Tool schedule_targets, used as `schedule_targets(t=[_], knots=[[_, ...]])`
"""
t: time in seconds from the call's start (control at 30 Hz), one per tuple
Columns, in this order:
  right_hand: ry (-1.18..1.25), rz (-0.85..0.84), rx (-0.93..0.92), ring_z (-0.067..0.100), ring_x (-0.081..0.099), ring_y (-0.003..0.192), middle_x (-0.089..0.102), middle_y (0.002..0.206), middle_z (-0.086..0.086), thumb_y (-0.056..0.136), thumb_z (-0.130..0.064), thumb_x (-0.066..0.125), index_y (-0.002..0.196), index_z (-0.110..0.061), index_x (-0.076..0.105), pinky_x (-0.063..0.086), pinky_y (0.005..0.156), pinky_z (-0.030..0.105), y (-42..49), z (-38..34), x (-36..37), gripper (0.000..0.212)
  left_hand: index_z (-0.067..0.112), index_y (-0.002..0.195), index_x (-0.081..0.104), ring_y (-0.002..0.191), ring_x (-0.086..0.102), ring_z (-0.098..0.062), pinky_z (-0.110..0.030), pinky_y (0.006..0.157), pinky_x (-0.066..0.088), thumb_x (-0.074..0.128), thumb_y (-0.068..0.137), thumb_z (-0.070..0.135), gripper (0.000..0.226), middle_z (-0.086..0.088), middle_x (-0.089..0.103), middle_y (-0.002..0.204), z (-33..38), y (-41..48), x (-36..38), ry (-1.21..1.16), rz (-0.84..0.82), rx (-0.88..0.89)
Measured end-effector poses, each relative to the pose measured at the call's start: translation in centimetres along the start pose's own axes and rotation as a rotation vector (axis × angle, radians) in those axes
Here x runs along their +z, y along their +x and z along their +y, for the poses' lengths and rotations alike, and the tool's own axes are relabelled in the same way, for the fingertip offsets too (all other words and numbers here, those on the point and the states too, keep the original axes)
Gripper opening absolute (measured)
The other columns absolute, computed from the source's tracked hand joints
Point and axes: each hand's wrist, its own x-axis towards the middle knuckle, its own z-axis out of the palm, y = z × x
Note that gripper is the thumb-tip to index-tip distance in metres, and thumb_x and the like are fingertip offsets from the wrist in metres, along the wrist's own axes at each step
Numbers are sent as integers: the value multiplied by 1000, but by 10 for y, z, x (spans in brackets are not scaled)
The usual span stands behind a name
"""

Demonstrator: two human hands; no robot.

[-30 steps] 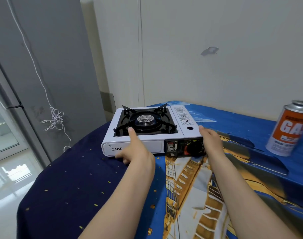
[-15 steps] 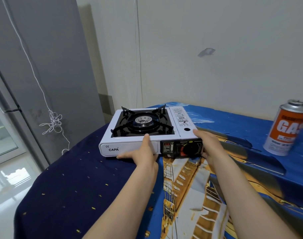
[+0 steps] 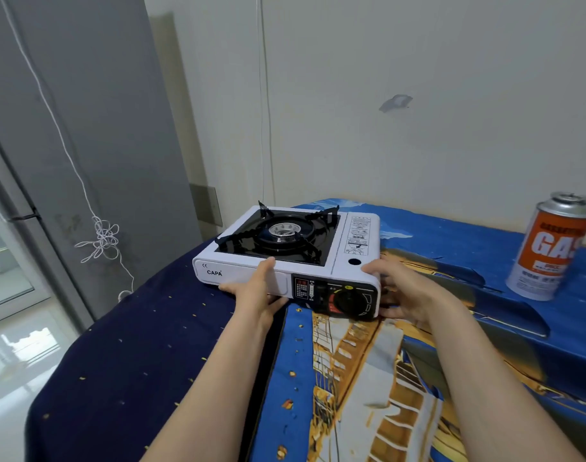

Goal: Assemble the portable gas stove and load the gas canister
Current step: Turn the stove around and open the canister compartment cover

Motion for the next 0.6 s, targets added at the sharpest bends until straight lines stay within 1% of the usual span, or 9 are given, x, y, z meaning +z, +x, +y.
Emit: schedule_targets(t=[0.07,0.1,0.17,0.2,0.23,0.33,0.4,0.5,0.6], knots=[[-26,-42,8,30,67,100,59,124,8,79,-39,70,130,-36,46,56,79,42,-1,2,-1,57,36,146,-11,86,65,-30,-39,55,58,79,72,22,117,-8,56,101,4,5,-5,24,-18,5],[-26,-47,6,30,68,98,57,126,6,80,-45,68,132,-36,44,56,75,40,0,2,-1,59,35,146,-8,86,66,-30,-39,55,58,79,71,23,115,-9,56,101,5,6,-7,35,-23,4],[-5,-15,-9,28,68,93,58,119,5,80,-56,64,132,-33,42,55,66,37,1,3,-1,60,34,145,-4,88,66,-31,-39,56,58,78,70,24,112,-11,56,102,6,8,-9,51,-29,3],[11,18,-23,27,67,93,59,114,4,81,-59,63,131,-31,43,54,66,36,3,4,0,61,33,145,-2,89,66,-32,-39,56,58,78,70,24,110,-12,56,102,6,7,-10,57,-28,4],[24,56,-45,25,65,95,60,113,4,82,-59,61,132,-28,43,53,69,37,6,4,-1,62,33,144,1,89,66,-32,-39,56,58,79,70,25,108,-12,56,103,6,6,-9,57,-22,8],[92,147,-125,27,58,113,56,131,7,86,-54,59,140,-21,41,48,95,47,19,9,-1,66,25,139,17,91,66,-30,-39,60,58,78,72,31,91,-14,58,111,1,2,-6,54,39,33],[203,183,-168,27,57,118,56,135,8,89,-51,58,139,-20,42,45,102,50,24,14,3,61,16,136,24,96,63,-30,-41,71,59,76,74,39,84,-15,55,119,-7,-3,0,79,117,61],[329,277,-219,26,55,119,57,133,6,91,-56,50,136,-24,44,43,104,51,28,20,15,56,13,140,20,110,56,-34,-46,95,49,73,75,49,91,-15,48,131,-25,-14,11,148,175,120],[334,347,-275,24,55,118,58,131,4,90,-60,46,135,-27,44,42,103,52,27,24,25,56,12,145,13,111,51,-28,-38,101,42,72,76,51,99,-12,45,135,-41,-25,22,204,148,144]])
